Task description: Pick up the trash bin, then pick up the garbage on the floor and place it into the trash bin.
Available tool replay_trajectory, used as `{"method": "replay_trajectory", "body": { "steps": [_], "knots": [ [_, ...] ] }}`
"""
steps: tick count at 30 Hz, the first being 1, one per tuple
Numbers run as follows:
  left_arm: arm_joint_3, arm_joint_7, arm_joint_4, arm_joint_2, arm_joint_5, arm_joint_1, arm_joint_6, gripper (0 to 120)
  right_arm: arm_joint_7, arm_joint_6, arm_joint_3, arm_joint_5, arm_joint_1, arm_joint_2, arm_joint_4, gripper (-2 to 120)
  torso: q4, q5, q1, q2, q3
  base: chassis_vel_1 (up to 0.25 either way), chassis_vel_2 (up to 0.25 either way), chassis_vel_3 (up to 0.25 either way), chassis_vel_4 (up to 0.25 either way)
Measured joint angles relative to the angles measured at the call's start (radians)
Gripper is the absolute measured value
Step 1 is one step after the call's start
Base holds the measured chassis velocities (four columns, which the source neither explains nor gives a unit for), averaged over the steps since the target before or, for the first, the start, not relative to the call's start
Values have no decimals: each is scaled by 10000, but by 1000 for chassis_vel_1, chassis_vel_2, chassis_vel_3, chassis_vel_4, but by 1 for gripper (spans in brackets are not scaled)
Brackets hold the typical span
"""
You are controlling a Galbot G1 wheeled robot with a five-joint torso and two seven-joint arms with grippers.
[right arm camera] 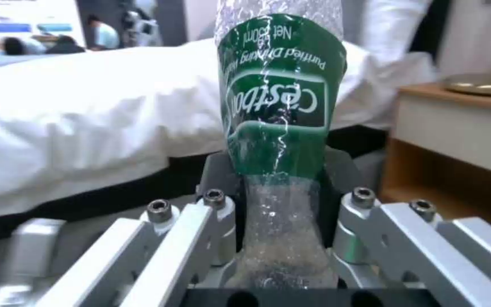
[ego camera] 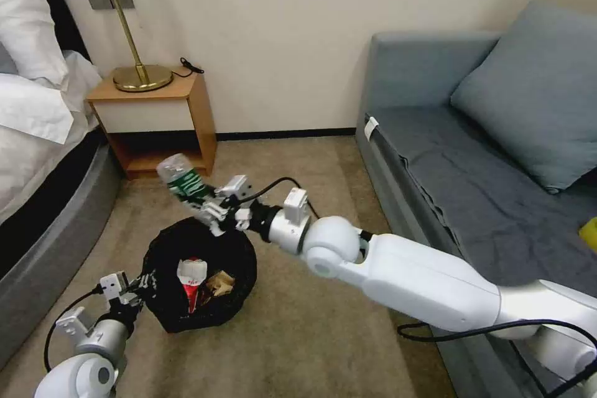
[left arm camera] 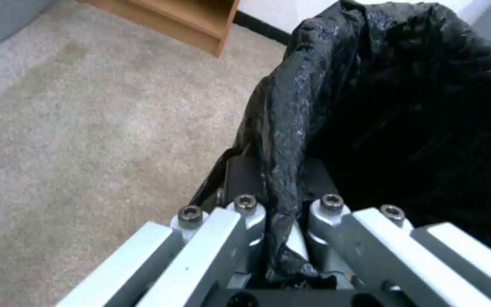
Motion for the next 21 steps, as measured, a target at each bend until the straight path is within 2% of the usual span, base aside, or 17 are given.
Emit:
{"method": "replay_trajectory", "body": {
  "steps": [6, 19, 21],
  "knots": [
    [-1, 61, -23, -78, -14, 31, 0, 4, 14, 73, -585, -394, -484, 297, -85, 19, -1, 1, 0, 0, 1, 0, 0, 0, 0],
    [-24, 123, -202, -192, -56, 125, 28, 4, -58, 194, -819, -1483, -1602, 400, -686, 19, -2, 2, 0, 0, 1, 0, 0, 0, 0],
    [-11, 135, -223, -220, -59, 138, 46, 4, -115, 284, -779, -1762, -1777, 446, -946, 26, -2, 3, 0, 0, 0, 0, 0, 0, 0]
  ]
}}
